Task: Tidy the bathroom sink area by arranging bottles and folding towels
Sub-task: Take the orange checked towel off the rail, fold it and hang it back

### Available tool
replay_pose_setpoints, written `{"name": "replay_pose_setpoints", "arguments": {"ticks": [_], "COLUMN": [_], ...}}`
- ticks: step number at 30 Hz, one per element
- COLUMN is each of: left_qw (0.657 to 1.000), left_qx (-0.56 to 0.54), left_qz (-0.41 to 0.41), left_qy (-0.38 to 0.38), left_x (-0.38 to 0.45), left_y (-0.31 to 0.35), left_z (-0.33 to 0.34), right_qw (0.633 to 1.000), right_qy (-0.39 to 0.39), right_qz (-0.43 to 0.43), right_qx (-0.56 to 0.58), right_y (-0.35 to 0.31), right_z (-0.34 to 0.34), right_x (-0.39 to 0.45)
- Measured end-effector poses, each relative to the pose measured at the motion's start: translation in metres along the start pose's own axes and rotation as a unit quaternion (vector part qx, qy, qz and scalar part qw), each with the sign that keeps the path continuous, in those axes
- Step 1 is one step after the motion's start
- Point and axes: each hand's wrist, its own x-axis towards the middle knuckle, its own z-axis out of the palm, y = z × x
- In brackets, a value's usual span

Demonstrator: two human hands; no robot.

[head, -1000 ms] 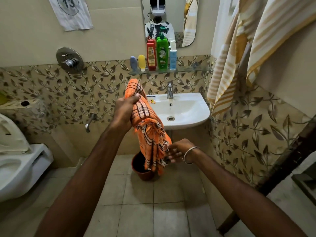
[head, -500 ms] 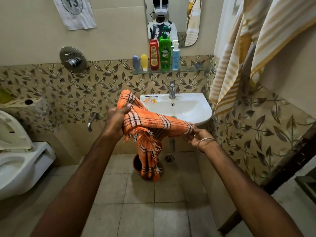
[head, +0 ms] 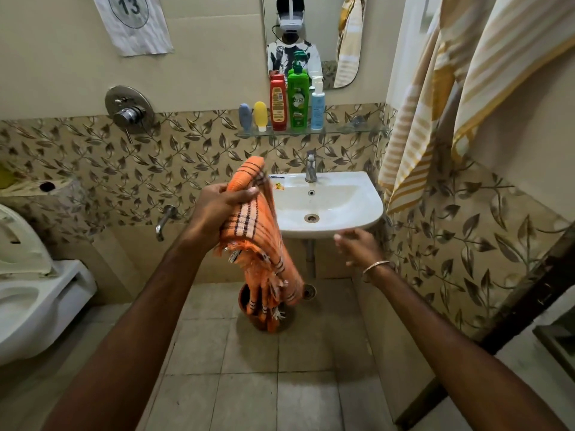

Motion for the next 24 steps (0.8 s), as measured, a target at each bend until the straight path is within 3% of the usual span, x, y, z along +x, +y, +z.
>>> {"name": "replay_pose_setpoints", "arguments": {"ticks": [3, 6, 10, 16, 20, 24], "left_qw": [0.979, 0.927, 0.891, 0.904, 0.916, 0.953], "left_qx": [0.170, 0.320, 0.384, 0.343, 0.308, 0.207], "left_qz": [0.045, 0.099, 0.119, 0.133, 0.086, 0.130], "left_qy": [-0.100, -0.170, -0.214, -0.219, -0.241, -0.182], "left_x": [-0.004, 0.002, 0.015, 0.030, 0.043, 0.064], "left_y": [0.015, 0.027, 0.036, 0.040, 0.032, 0.022], "left_z": [0.000, 0.006, 0.012, 0.009, 0.004, 0.013], "right_qw": [0.988, 0.959, 0.931, 0.937, 0.945, 0.950], "right_qy": [-0.099, -0.217, -0.283, -0.269, -0.236, -0.197], "right_qz": [-0.114, -0.184, -0.228, -0.222, -0.220, -0.235], "right_qx": [0.031, 0.000, -0.042, 0.014, 0.061, 0.058], "right_y": [-0.038, -0.076, -0.115, -0.128, -0.135, -0.144], "right_z": [0.000, 0.004, 0.004, -0.009, -0.024, -0.043], "right_x": [-0.001, 0.002, 0.001, 0.004, 0.017, 0.041]}}
